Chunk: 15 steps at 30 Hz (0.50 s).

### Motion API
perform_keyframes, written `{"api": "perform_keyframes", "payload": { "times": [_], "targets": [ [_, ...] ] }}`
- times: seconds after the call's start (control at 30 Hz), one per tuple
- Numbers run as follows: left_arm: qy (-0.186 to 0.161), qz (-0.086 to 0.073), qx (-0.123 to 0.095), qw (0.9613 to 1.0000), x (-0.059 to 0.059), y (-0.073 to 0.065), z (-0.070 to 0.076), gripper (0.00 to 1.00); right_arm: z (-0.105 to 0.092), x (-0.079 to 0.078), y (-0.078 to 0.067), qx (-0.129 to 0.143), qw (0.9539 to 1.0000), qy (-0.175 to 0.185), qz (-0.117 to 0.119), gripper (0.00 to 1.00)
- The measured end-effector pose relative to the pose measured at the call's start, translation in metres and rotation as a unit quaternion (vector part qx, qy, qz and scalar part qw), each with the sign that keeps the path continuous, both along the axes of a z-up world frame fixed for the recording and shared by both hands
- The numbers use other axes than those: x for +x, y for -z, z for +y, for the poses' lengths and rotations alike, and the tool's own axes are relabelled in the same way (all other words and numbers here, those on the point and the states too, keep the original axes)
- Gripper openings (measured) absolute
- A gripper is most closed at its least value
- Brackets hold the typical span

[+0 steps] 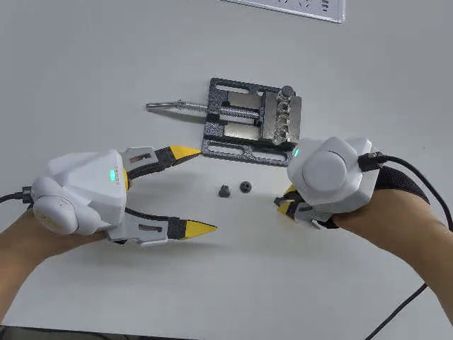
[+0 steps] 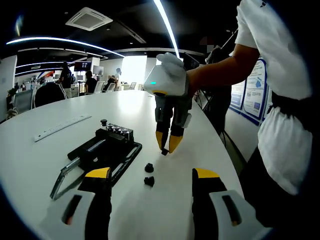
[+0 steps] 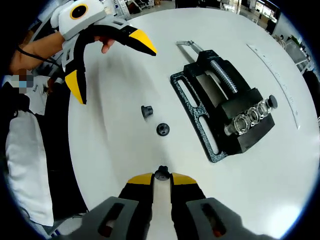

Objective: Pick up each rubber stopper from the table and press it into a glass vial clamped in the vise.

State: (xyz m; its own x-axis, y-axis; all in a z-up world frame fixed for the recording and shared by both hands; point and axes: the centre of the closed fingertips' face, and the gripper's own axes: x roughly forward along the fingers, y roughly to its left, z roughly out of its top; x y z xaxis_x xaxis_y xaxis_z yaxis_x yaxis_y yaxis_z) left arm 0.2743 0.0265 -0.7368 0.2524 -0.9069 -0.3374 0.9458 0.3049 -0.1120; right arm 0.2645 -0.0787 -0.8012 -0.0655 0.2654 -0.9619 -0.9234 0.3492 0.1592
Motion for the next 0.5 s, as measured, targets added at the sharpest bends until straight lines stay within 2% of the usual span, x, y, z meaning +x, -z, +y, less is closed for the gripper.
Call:
{"api": "perform_keyframes", "payload": {
  "times": [0.23, 0.5],
  "targets": [
    [-0.002, -0.002, -0.002, 1.0000, -0.0017, -0.0014, 0.0037, 0.63, 0.0013, -0.0036, 0.0032, -0.034, 0.9991, -0.021, 0.011, 0.12],
    [-0.004, -0.003, -0.006, 1.0000, -0.0037, -0.0037, 0.0070, 0.63, 0.0037, 0.0007, 0.0077, -0.053, 0.9978, -0.038, 0.008, 0.12]
  ]
}}
